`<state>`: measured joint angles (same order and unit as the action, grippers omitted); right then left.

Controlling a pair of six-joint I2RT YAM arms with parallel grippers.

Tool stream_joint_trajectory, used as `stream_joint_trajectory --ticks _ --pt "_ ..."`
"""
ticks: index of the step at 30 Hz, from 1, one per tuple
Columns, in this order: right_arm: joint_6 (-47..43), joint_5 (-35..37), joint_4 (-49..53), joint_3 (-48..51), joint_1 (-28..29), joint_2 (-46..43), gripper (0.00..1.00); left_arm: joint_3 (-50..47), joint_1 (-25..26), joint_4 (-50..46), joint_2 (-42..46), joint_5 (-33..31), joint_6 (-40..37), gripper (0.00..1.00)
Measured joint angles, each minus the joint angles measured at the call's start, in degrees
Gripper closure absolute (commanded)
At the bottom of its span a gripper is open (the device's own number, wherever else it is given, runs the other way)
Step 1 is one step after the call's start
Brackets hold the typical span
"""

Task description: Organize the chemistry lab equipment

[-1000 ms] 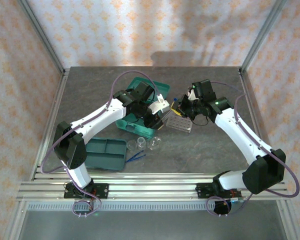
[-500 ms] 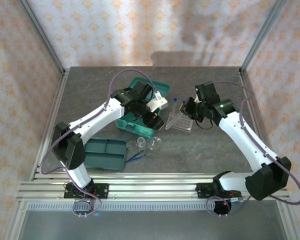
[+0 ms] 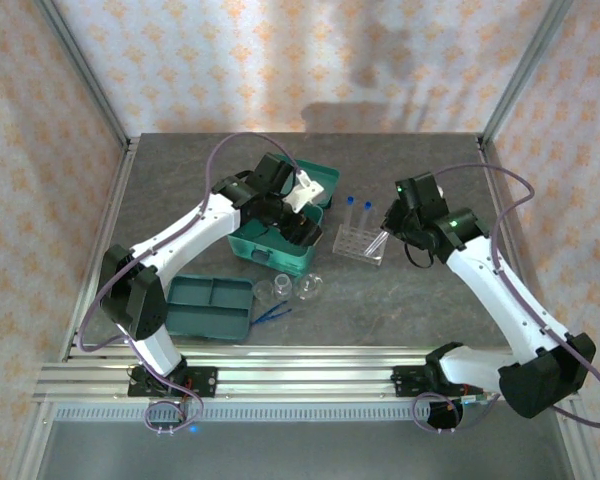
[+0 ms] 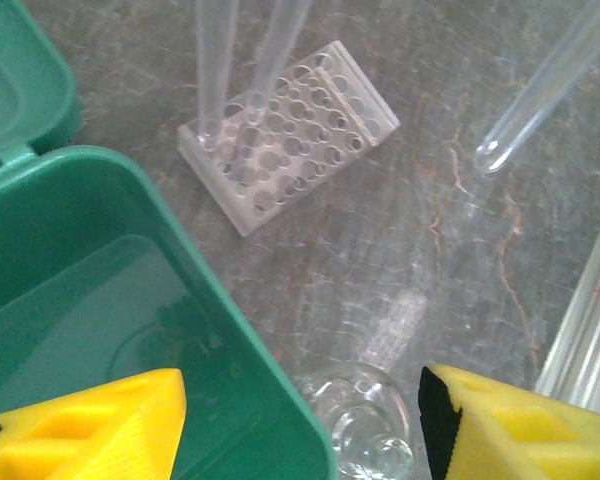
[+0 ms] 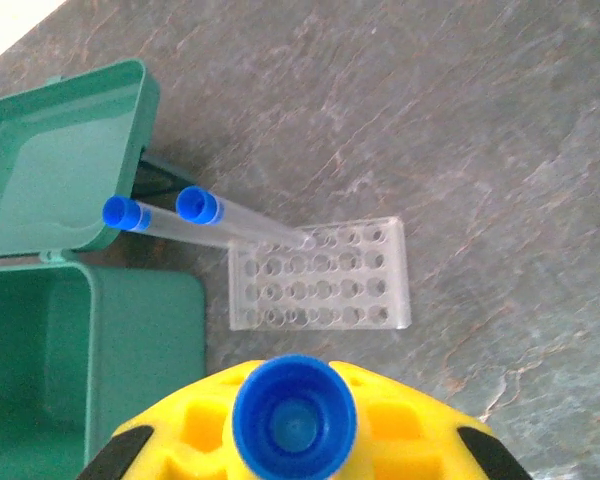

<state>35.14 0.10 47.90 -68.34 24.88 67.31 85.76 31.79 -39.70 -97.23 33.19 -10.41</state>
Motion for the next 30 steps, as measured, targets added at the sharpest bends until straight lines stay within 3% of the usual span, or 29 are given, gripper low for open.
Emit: stream_joint_trajectory --ticks 16,30 --pt "2.3 20.4 -4.0 7.2 5.5 -2.3 0.92 -2.1 -1.9 2.0 1.9 -4.6 1.6 0.35" --pt "1.8 24.6 -12.5 7.3 5.5 6.3 0.92 -2.7 -3.5 2.3 3.8 -5.2 2.0 0.35"
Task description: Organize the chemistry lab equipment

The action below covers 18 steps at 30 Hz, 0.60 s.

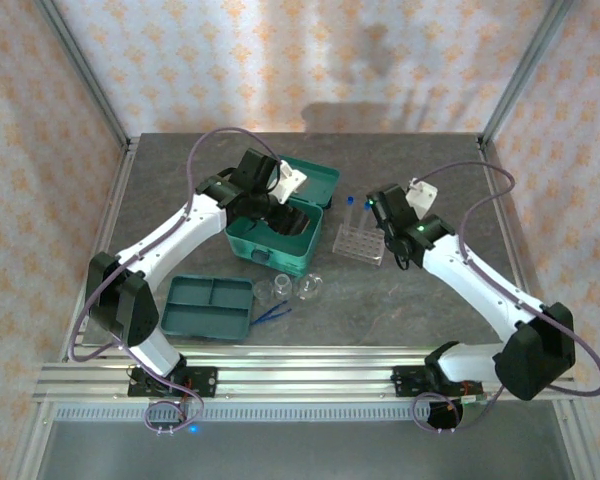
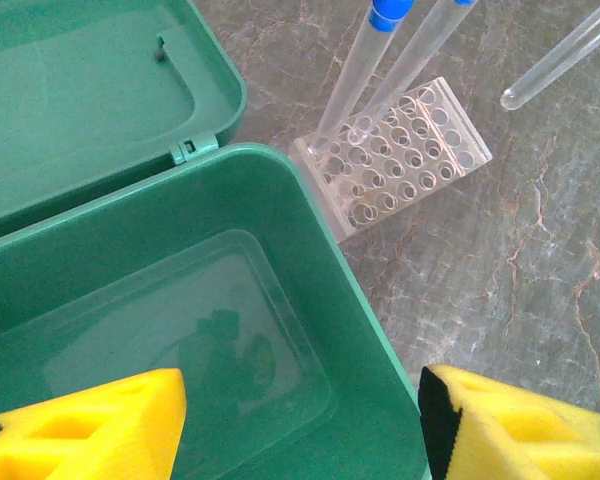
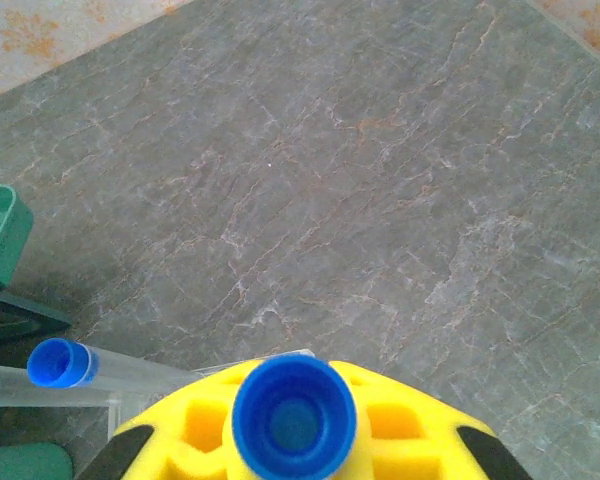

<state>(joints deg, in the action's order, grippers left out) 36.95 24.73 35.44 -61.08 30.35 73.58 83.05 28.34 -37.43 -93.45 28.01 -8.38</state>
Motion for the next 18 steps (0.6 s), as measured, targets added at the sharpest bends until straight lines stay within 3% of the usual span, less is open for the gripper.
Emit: stream_joint_trajectory --ticks 18 --pt "-3.2 2.6 -5.0 -0.7 0.0 6.8 0.92 -0.4 -0.7 0.0 1.0 0.0 0.0 0.35"
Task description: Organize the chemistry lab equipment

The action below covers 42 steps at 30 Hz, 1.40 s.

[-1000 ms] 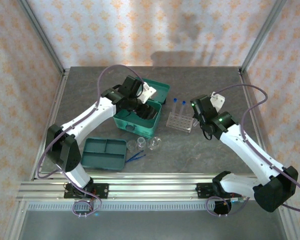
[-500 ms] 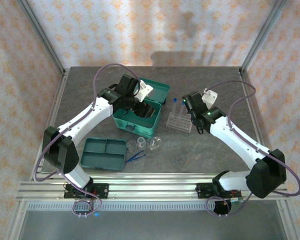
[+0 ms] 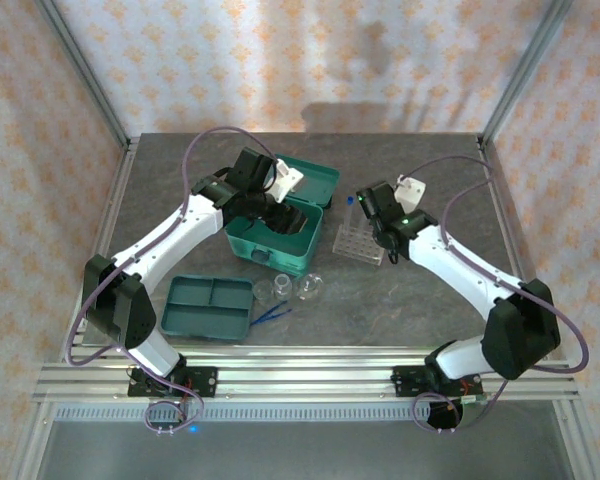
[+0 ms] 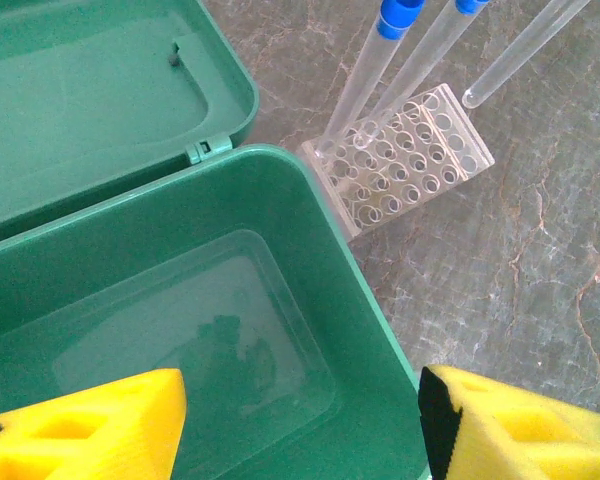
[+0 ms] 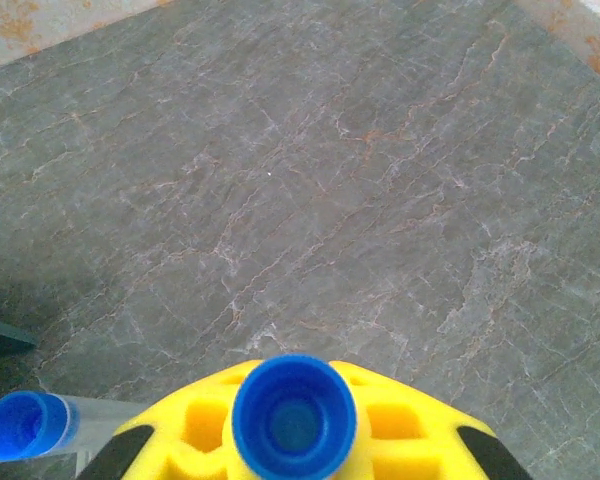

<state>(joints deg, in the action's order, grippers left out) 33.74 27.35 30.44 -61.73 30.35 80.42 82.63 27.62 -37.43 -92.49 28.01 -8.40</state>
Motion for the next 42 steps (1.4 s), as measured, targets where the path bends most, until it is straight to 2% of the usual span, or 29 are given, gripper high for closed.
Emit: stream_joint_trajectory --ticks 15,42 --pt "-1.4 0.8 -2.6 -1.5 0.0 5.4 0.92 -0.3 0.0 0.0 0.5 0.0 0.0 0.35" --pt "-1.9 2.0 -3.3 -2.8 0.0 7.2 0.92 -0.6 0.0 0.0 1.3 0.0 0.0 0.35"
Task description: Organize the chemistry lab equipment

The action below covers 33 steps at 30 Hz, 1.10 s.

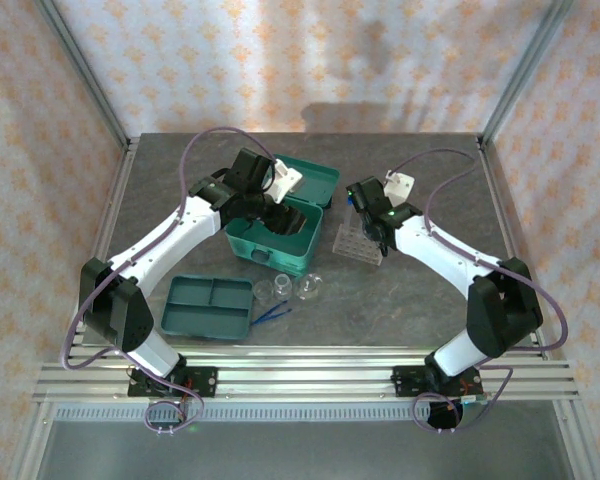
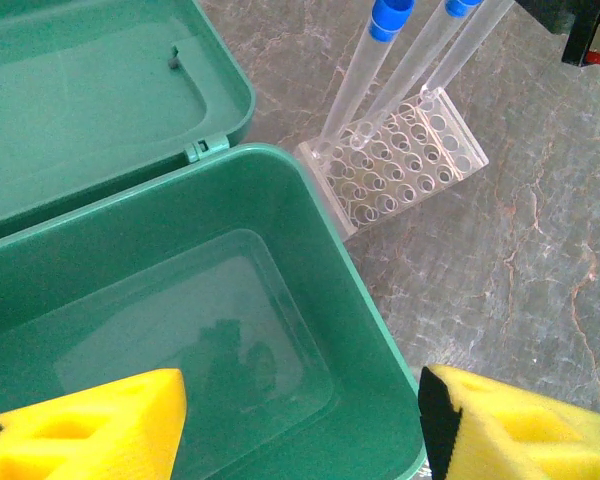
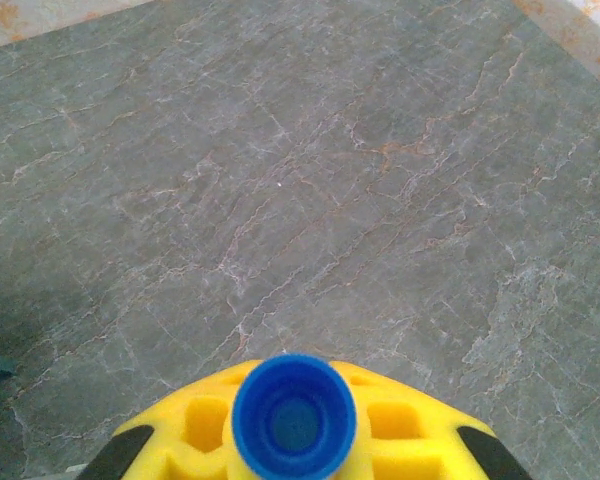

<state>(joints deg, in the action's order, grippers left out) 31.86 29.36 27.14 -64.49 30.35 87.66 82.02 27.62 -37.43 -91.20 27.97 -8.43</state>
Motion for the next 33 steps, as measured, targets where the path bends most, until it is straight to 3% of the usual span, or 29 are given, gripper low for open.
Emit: stream_joint_trajectory --ticks 33 --pt "0.9 -0.5 -0.1 2.9 0.1 0.4 0.9 0.0 0.0 0.0 0.0 0.0 0.0 0.35"
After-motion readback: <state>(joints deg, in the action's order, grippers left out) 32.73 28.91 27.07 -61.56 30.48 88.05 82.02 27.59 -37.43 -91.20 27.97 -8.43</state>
